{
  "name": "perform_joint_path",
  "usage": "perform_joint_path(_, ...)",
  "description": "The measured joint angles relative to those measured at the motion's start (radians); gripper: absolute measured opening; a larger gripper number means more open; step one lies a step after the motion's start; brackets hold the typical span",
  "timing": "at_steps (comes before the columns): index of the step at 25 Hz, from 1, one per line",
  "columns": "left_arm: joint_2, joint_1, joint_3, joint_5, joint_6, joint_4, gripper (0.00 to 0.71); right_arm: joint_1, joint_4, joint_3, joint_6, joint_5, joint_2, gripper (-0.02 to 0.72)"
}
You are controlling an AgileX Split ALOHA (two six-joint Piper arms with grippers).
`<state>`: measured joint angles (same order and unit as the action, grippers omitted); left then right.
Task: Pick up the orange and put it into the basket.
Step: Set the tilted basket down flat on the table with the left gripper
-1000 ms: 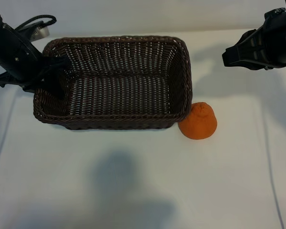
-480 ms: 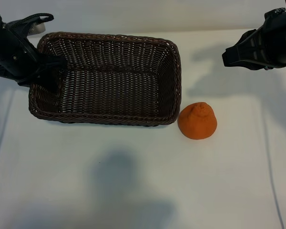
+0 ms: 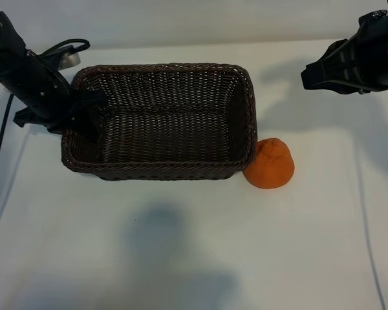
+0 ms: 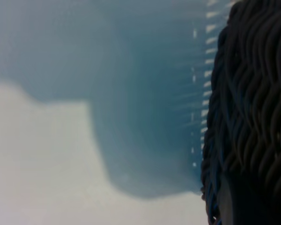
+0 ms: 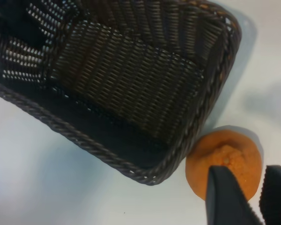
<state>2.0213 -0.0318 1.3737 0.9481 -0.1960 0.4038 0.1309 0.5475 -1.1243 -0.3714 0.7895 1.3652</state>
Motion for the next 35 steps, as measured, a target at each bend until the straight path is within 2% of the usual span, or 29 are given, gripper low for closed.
perform_joint_path(22,0.001,0.0,0.0,0.004,-0.014,0.008,0.149,0.0,0.015,0.0,0.0,-0.003,0.0,0.232)
perform_joint_path(35,0.036,0.0,0.0,0.0,-0.06,0.061,0.149,0.0,0.016,0.0,0.0,-0.003,0.0,0.232)
